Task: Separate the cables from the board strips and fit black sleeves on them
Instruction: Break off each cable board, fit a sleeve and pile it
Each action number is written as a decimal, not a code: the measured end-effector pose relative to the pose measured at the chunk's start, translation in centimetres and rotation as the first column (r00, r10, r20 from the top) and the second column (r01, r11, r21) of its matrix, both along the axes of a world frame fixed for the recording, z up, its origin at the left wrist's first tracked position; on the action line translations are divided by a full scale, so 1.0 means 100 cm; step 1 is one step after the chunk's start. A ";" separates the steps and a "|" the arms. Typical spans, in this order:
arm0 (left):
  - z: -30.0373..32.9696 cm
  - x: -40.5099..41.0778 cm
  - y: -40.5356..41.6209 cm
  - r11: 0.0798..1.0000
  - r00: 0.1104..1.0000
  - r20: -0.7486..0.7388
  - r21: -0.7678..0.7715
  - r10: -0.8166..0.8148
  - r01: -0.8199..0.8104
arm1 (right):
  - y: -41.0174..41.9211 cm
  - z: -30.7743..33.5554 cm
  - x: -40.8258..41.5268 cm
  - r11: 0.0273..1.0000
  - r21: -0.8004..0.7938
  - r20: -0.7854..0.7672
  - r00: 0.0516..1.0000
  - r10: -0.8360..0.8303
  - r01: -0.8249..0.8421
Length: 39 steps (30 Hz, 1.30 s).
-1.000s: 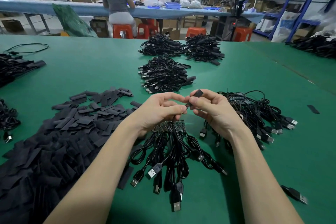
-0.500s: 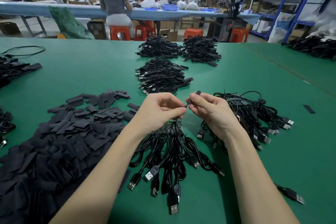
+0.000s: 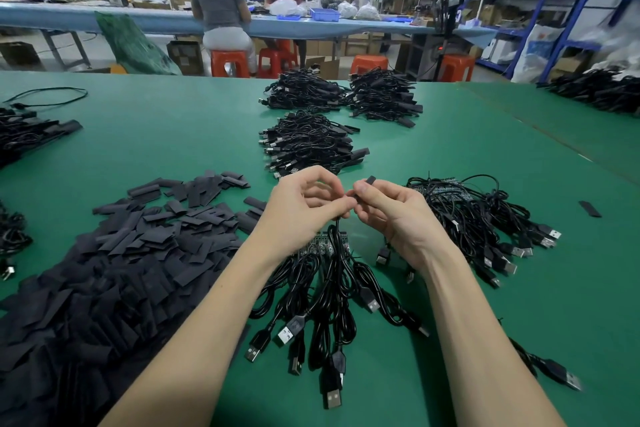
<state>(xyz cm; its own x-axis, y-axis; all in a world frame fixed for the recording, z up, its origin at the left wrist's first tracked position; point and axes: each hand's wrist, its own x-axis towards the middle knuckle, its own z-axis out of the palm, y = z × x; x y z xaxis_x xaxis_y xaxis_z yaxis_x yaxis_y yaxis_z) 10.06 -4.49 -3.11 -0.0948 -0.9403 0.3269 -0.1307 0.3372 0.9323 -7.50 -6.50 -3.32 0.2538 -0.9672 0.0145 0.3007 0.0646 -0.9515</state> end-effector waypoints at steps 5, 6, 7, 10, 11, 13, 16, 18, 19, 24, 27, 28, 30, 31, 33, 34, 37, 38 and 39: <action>-0.001 0.000 -0.002 0.991 0.997 -0.057 0.117 -0.052 0.059 | 0.001 -0.002 0.007 0.984 -0.101 0.009 0.989 -0.149 0.149; -0.001 0.000 -0.002 0.991 0.997 -0.074 0.128 -0.033 0.043 | 0.001 -0.002 0.010 0.975 -0.136 0.007 0.985 -0.174 0.173; -0.001 0.000 -0.002 0.990 0.996 -0.089 0.136 -0.013 0.025 | 0.002 -0.001 0.013 0.967 -0.162 0.017 0.980 -0.196 0.196; -0.001 -0.001 -0.001 0.988 0.991 -0.133 0.154 0.016 0.005 | 0.003 -0.001 0.018 0.952 -0.172 0.063 0.967 -0.246 0.253; 0.000 -0.001 -0.001 0.987 0.989 -0.145 0.160 0.021 0.003 | 0.003 -0.001 0.019 0.951 -0.163 0.071 0.964 -0.255 0.264; 0.000 -0.002 -0.001 0.987 0.987 -0.160 0.161 0.031 -0.005 | 0.003 -0.002 0.020 0.950 -0.143 0.088 0.959 -0.268 0.279; -0.001 -0.005 -0.002 0.990 0.988 -0.141 0.132 0.066 -0.047 | 0.003 -0.003 0.022 0.946 -0.123 0.104 0.952 -0.287 0.299; -0.002 -0.006 -0.003 0.991 0.985 -0.143 0.107 0.095 -0.080 | 0.003 -0.004 0.025 0.949 -0.113 0.123 0.952 -0.280 0.294; -0.002 -0.005 -0.004 0.992 0.984 -0.150 0.099 0.099 -0.085 | 0.003 -0.005 0.027 0.951 -0.104 0.131 0.952 -0.276 0.291; -0.001 -0.004 -0.006 0.993 0.987 -0.125 0.078 0.101 -0.092 | 0.002 -0.006 0.030 0.950 -0.093 0.151 0.947 -0.283 0.299; -0.002 -0.006 -0.006 0.990 0.984 -0.115 0.053 0.138 -0.132 | 0.001 -0.005 0.031 0.930 -0.100 0.168 0.928 -0.334 0.353; -0.002 -0.007 -0.007 0.989 0.985 -0.098 0.054 0.143 -0.138 | 0.000 -0.005 0.031 0.916 -0.102 0.178 0.913 -0.368 0.389; -0.002 -0.008 -0.007 0.985 0.991 -0.016 0.114 0.129 -0.127 | -0.003 -0.004 0.030 0.877 -0.090 0.209 0.870 -0.446 0.471; -0.003 -0.009 -0.006 0.981 0.992 0.043 0.150 0.119 -0.124 | -0.004 -0.004 0.029 0.859 -0.073 0.234 0.846 -0.480 0.507; -0.006 -0.012 -0.005 0.974 0.990 0.099 0.193 0.103 -0.120 | -0.007 -0.004 0.027 0.833 -0.040 0.289 0.804 -0.519 0.552; -0.007 -0.013 -0.004 0.971 0.991 0.082 0.210 0.102 -0.117 | -0.007 -0.003 0.026 0.822 -0.029 0.308 0.788 -0.534 0.569; -0.004 -0.010 -0.004 0.967 0.993 0.053 0.225 0.108 -0.118 | -0.010 -0.001 0.020 0.789 0.014 0.347 0.737 -0.580 0.615; -0.002 -0.008 -0.004 0.970 0.992 0.064 0.213 0.108 -0.119 | -0.010 -0.001 0.018 0.781 0.025 0.356 0.725 -0.590 0.624; -0.001 -0.006 -0.004 0.973 0.992 0.069 0.196 0.107 -0.119 | -0.010 -0.001 0.016 0.776 0.029 0.356 0.719 -0.597 0.630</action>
